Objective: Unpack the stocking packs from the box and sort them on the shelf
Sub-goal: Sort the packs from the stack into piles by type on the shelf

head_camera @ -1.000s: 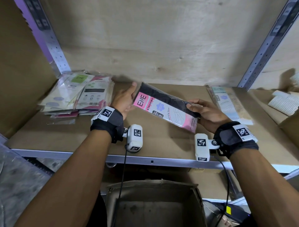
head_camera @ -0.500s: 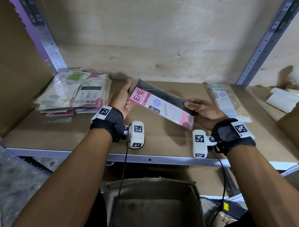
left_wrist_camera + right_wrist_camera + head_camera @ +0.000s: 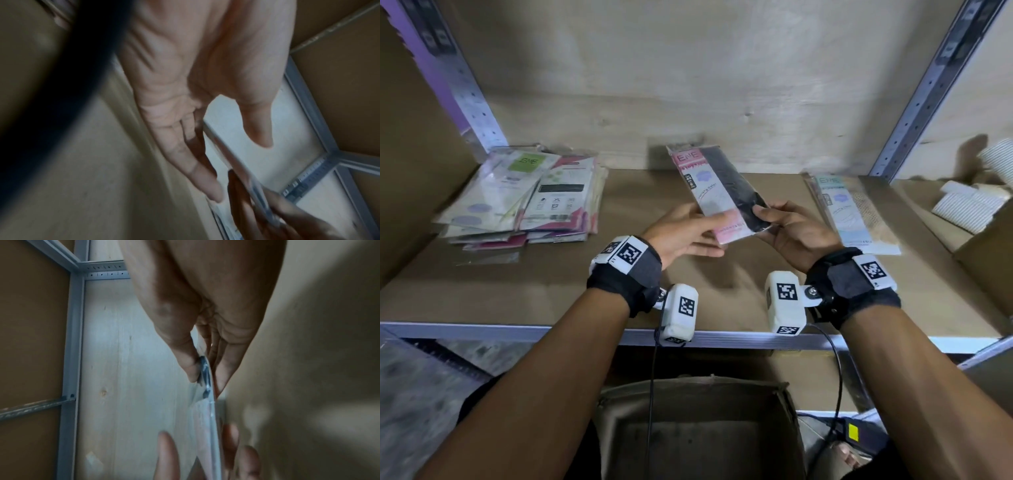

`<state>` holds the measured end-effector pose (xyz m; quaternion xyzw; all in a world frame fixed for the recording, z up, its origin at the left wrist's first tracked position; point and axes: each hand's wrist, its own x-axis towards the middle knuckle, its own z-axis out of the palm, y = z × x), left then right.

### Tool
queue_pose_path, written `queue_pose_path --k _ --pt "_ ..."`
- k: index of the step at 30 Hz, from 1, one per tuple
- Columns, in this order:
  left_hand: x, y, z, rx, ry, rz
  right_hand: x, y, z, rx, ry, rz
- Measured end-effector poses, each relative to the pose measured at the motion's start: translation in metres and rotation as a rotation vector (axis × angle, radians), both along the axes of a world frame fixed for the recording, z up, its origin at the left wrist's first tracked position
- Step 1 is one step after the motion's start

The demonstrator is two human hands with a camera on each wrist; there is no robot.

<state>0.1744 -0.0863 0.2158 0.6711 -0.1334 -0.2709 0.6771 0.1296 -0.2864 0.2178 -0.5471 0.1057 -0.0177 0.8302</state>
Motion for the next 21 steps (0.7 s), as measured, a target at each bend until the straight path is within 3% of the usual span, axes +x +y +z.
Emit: queue_pose_path --k 6,10,16,21 --pt "-0.005 -0.008 -0.004 -0.030 -0.140 -0.025 -0.006 -0.005 0.001 -0.351 0.045 -0.025" --pt "0.000 -0.006 -0.005 0.009 -0.143 -0.041 -0.009 -0.015 0.003 -0.349 0.064 -0.019" --pt "0.006 -0.005 0.000 -0.007 0.006 -0.099 -0.009 -0.029 0.006 -0.370 0.106 0.014" --pt "0.003 -0.016 -0.003 0.194 -0.057 -0.049 -0.003 -0.035 -0.001 -0.618 0.207 -0.036"
